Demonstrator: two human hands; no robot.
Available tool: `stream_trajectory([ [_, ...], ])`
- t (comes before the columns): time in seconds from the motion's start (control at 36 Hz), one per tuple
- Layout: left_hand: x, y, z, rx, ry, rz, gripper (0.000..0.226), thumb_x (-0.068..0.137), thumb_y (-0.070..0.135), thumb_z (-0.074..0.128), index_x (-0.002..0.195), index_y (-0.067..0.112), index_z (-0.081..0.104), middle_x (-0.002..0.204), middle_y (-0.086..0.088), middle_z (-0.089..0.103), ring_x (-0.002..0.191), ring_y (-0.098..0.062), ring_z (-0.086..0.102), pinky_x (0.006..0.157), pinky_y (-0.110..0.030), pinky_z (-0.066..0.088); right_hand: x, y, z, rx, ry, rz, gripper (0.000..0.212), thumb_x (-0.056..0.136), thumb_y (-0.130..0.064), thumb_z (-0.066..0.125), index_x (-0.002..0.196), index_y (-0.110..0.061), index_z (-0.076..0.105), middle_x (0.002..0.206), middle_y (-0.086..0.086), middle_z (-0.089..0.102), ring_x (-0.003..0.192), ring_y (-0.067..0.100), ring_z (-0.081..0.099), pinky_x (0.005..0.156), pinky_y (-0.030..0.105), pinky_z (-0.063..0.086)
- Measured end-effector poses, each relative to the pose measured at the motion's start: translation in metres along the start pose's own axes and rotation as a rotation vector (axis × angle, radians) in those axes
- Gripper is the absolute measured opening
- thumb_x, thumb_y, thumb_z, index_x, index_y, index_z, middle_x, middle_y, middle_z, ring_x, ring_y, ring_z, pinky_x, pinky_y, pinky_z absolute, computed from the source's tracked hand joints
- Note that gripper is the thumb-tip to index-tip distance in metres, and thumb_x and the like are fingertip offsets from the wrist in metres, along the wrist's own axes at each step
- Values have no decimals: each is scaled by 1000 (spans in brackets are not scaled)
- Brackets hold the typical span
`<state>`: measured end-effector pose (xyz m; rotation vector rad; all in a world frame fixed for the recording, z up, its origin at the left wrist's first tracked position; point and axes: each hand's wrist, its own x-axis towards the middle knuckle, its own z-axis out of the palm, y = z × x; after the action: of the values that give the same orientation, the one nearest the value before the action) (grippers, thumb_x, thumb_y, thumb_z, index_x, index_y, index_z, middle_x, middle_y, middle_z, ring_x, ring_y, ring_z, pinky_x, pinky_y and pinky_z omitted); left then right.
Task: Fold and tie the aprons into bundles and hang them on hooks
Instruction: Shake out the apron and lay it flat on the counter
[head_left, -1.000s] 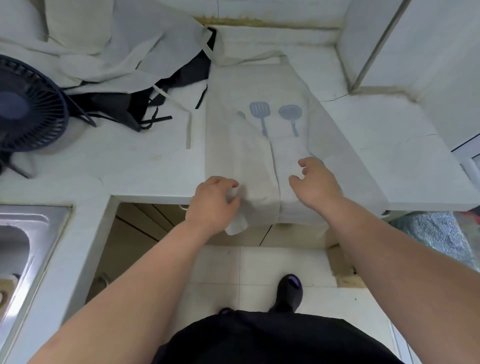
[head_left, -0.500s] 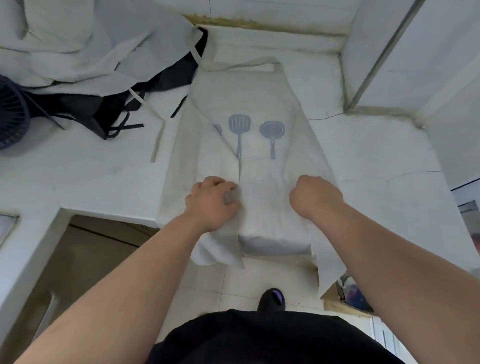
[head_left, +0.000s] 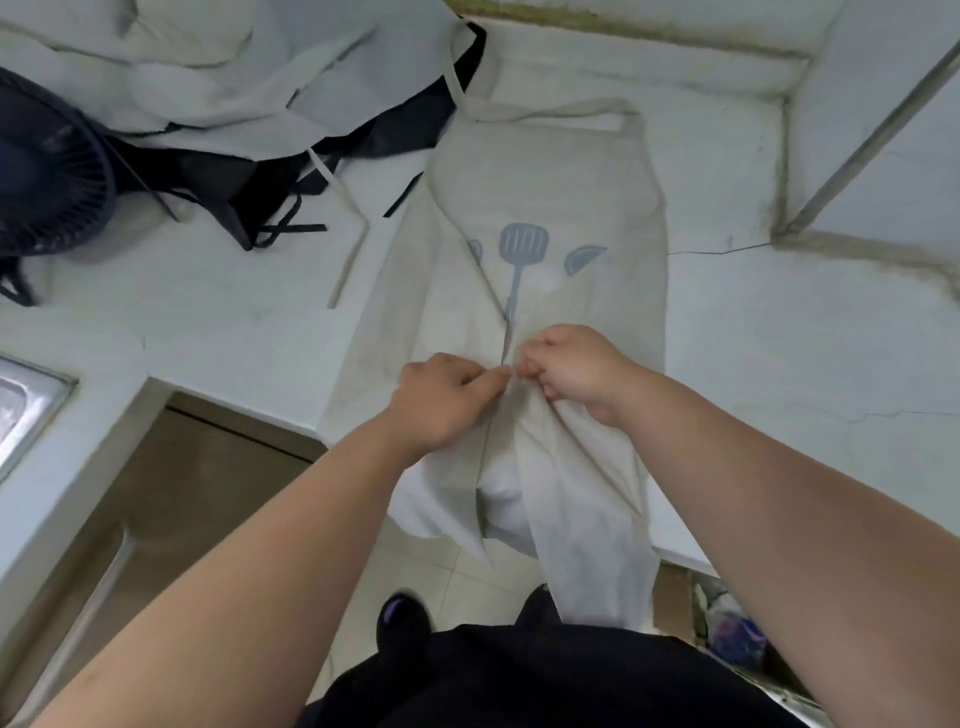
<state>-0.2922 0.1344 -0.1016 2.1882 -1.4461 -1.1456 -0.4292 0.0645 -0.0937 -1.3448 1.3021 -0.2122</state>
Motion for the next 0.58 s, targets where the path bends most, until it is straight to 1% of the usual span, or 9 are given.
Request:
stream_trajectory([
  [0.06,0,2,5,69,8,-23,64,76,77,41,60,17,55,72,5,58,101,-26,49,88,-36,38,-1,0,-1,95,-23,18,15,91,1,45,88,10,57,80,15,44,60,16,36,55,28,30],
  [0.11,-2,5,11,154,2,-19,56,76,75,51,61,22,56,82,10,55,103,-22,39,83,-35,33,1,3,-5,158,-24,41,33,91,7,41,116,29,37,69,8,33,56,12,29,54,25,26],
  [0.17,-5,12,15,224,-14,18,48,75,69,59,61,24,55,91,9,52,102,-21,35,82,-34,29,-2,6,-6,180,-25,37,40,92,9,40,124,30,25,64,2,27,54,10,26,54,23,26],
  [0.25,-4,18,25,208,-53,78,38,79,51,64,58,22,50,87,8,53,103,-23,41,75,-32,29,-5,13,-7,129,73,7,38,97,2,42,131,17,39,81,7,47,64,9,43,62,21,41],
  [0.28,-2,18,26,166,-66,82,36,80,47,64,59,22,49,81,7,53,101,-25,45,72,-32,31,-6,17,-8,88,144,-16,36,97,-3,43,132,7,46,100,7,56,78,11,53,75,24,48],
  [0.33,3,15,22,23,-126,69,31,78,48,62,61,24,51,73,7,54,96,-26,51,76,-36,40,-10,26,-13,-39,290,-55,35,97,-8,45,132,-7,50,128,6,55,106,16,55,94,22,40],
  [0.39,6,11,14,-135,-201,66,21,78,47,61,70,28,59,83,5,63,98,-27,57,87,-40,48,-17,35,-17,-133,403,-33,39,94,-12,49,133,-12,49,134,6,52,121,19,50,97,20,34],
  [0.5,7,3,1,-286,-294,105,14,90,27,61,98,16,66,106,-2,69,102,-21,64,98,-39,48,-42,56,-12,-181,571,107,57,86,-29,63,138,-17,42,137,11,46,128,28,45,107,40,35],
  [0.58,3,-3,-4,-330,-261,119,30,88,30,63,100,3,61,106,-14,67,104,-33,62,98,-46,47,-63,61,7,-42,684,135,58,88,-37,63,137,-15,43,135,11,48,123,25,49,103,31,35],
])
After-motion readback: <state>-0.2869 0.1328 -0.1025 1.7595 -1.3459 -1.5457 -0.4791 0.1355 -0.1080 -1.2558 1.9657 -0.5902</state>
